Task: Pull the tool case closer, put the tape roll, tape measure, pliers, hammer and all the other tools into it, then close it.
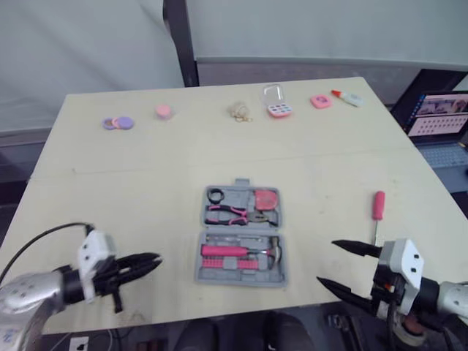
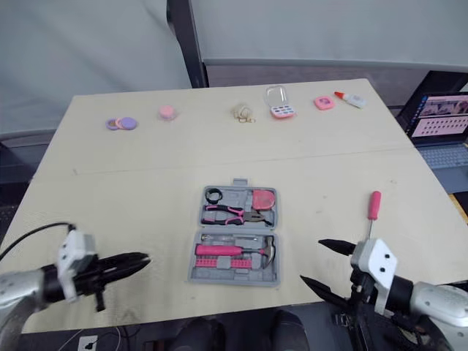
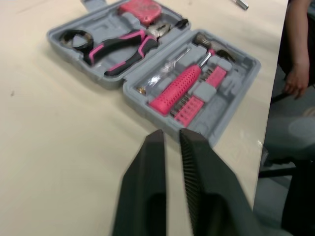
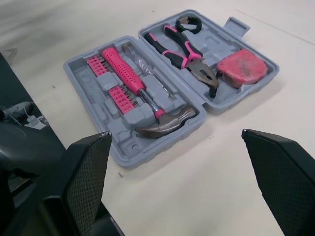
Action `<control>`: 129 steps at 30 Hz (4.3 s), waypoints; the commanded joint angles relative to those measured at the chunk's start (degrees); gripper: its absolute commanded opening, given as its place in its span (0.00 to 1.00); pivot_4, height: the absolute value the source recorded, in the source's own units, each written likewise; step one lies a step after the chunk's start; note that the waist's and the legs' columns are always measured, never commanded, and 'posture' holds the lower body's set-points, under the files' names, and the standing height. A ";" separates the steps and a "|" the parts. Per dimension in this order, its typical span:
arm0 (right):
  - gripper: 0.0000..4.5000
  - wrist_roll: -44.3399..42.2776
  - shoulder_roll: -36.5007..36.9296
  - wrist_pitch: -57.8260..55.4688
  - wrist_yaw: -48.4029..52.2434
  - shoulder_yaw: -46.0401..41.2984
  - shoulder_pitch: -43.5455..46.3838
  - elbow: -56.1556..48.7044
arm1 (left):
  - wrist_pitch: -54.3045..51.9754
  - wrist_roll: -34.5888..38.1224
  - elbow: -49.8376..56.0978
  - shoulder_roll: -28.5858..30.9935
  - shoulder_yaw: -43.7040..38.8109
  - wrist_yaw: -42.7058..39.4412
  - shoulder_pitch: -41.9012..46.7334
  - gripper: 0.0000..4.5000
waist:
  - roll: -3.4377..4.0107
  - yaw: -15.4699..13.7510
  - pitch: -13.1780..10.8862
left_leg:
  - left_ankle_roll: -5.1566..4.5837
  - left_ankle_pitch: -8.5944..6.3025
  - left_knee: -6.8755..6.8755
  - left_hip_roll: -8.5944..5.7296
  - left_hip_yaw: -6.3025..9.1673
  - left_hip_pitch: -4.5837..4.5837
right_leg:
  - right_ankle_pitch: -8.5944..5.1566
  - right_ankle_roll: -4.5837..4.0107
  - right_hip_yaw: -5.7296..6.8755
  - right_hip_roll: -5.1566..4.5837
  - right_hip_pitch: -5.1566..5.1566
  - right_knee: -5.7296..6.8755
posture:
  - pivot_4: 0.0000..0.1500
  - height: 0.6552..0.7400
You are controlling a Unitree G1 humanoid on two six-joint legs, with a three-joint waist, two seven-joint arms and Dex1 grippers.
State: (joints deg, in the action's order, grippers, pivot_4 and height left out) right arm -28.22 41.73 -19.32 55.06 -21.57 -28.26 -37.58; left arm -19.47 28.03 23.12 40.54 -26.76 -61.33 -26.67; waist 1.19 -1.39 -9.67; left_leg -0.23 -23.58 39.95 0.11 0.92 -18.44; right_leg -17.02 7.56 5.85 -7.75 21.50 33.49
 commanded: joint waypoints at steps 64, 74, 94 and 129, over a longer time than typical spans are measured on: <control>1.00 7.32 -2.86 -61.26 -52.27 -6.92 60.63 41.30 | 22.08 9.53 -5.82 -9.46 5.77 -8.93 2.92 0.99 | 0.40 1.49 -0.52 | -0.03 0.08 0.19 -0.27 -0.93 -0.87 | 0.06 0.09 0.06 0.08 1.06 0.69 | 1.00 1.00; 1.00 10.83 -7.06 -53.93 -52.17 -5.46 65.72 52.29 | 22.31 8.94 -3.94 -9.39 6.45 -6.83 2.03 0.99 | 0.42 1.56 -0.51 | -0.01 0.14 0.15 -0.25 -1.04 -0.82 | 0.07 0.11 -0.01 0.09 1.11 0.71 | 1.00 1.00; 1.00 13.83 -9.50 -49.68 -52.43 -1.56 68.28 60.54 | 20.80 9.23 0.05 -8.94 6.25 -2.54 0.63 0.99 | 0.42 1.64 -0.51 | -0.01 0.14 0.17 -0.23 -1.08 -0.80 | 0.07 0.12 -0.02 0.10 1.10 0.74 | 1.00 1.00; 0.09 -1.70 5.07 -73.04 -34.06 15.95 59.19 20.38 | 13.77 15.51 -3.81 -0.11 -1.38 -9.50 -0.47 1.00 | 0.55 1.64 -0.59 | -0.01 0.14 0.13 -0.16 -1.04 -0.83 | 0.06 0.10 -0.03 0.18 1.16 0.69 | 1.00 1.00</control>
State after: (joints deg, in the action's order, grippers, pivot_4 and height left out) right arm -26.70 45.19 -90.95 17.95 -7.21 31.35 -12.17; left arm -5.72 42.18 19.99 39.76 -26.40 -68.86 -27.09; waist 1.74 0.25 -10.27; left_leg -0.24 -23.45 40.07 -0.05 -0.13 -19.27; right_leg -16.96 7.66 5.83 -7.57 22.66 34.17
